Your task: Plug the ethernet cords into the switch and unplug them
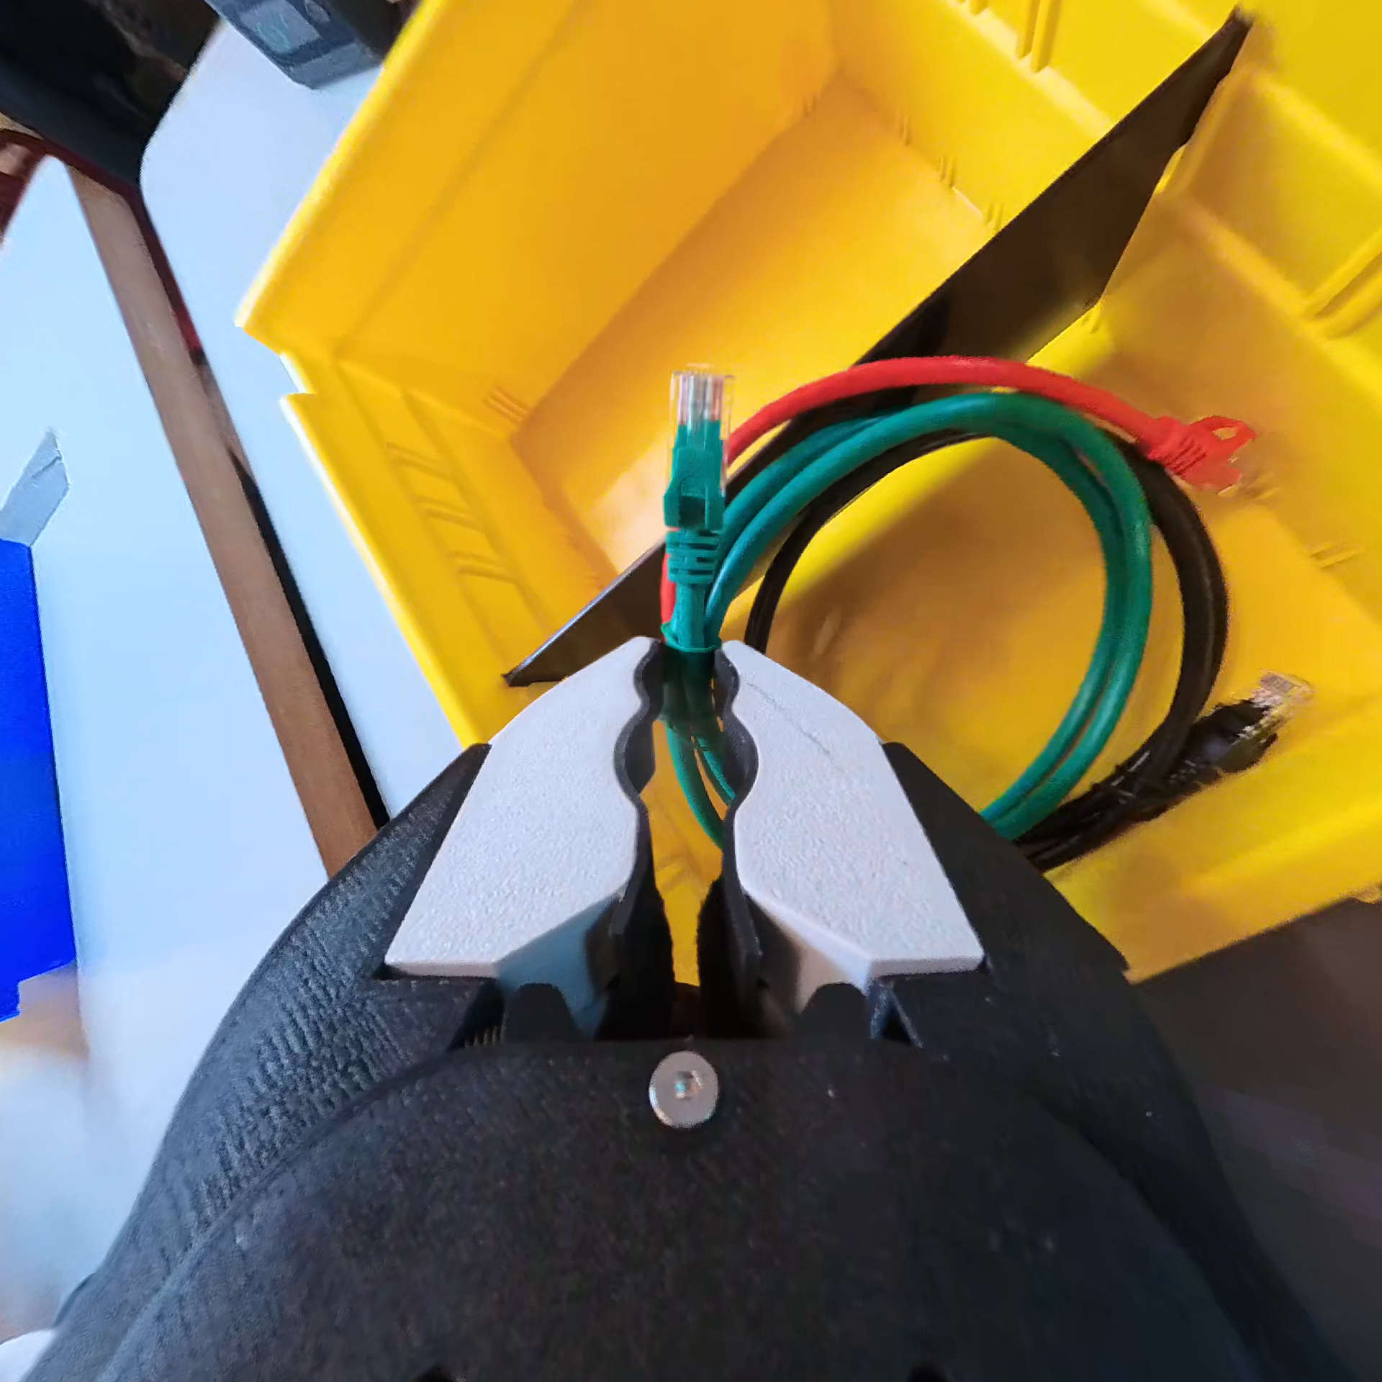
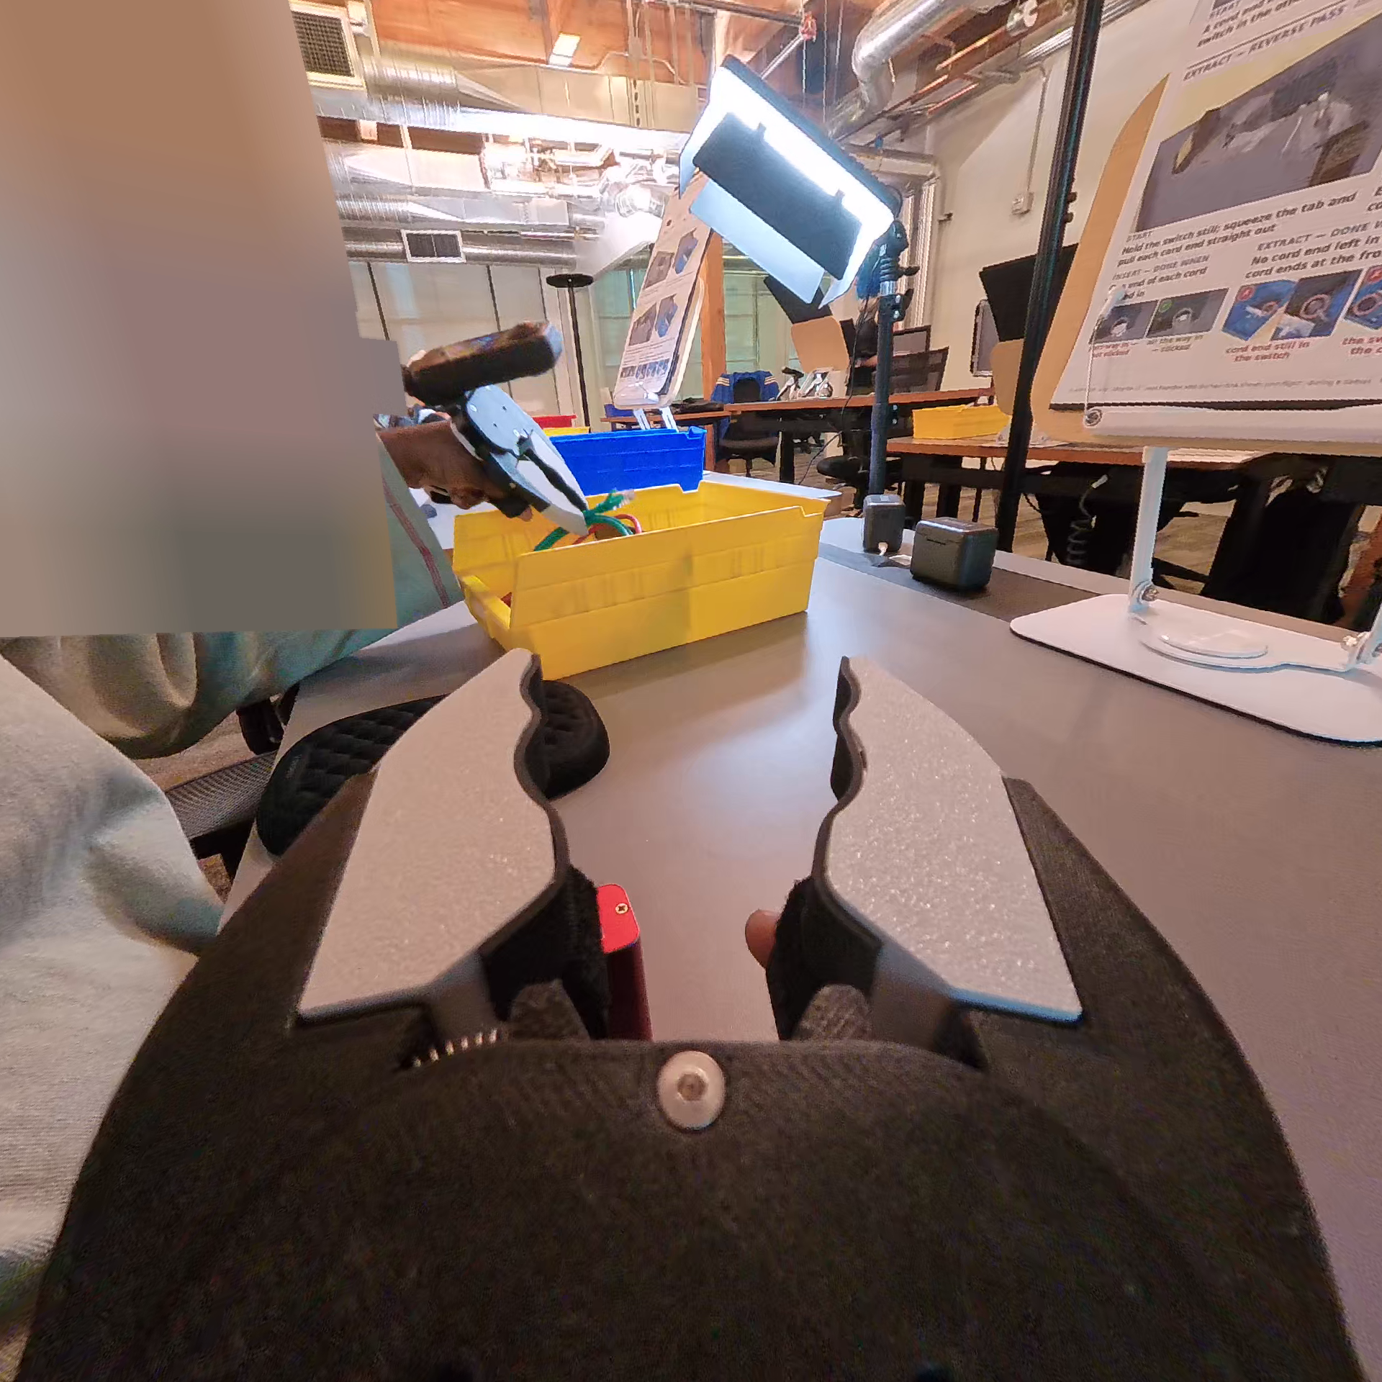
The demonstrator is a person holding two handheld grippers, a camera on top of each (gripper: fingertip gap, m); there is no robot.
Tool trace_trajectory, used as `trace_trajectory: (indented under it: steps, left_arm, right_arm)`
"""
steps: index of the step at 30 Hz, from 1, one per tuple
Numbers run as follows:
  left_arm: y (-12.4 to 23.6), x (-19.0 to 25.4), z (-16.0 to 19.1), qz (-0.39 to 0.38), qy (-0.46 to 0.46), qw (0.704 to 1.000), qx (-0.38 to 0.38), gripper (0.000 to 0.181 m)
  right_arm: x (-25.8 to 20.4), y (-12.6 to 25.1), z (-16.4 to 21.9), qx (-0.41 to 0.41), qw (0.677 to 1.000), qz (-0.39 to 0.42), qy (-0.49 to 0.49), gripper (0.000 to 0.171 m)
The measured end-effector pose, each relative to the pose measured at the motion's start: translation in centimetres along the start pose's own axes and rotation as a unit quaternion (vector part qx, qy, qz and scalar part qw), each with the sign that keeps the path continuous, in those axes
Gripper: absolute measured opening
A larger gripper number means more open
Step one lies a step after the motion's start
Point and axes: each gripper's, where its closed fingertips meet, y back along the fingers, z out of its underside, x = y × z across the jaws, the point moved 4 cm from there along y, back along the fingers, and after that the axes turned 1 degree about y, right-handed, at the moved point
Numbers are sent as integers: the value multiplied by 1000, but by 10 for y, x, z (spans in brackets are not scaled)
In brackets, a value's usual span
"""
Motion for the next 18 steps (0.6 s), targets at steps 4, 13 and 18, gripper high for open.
trace_trajectory:
  steps: [4,13,18]
  left_arm:
    - [28,-5,-6,-29,11,999,38,12]
    - [135,-11,-42,-161,35,945,281,12]
    - [194,29,-65,-87,98,827,546,12]
  right_arm:
    - [0,0,0,0,1000,1,1,73]
    - [-1,2,0,-1,1000,5,13,71]
    - [-1,4,-4,6,1000,12,22,71]
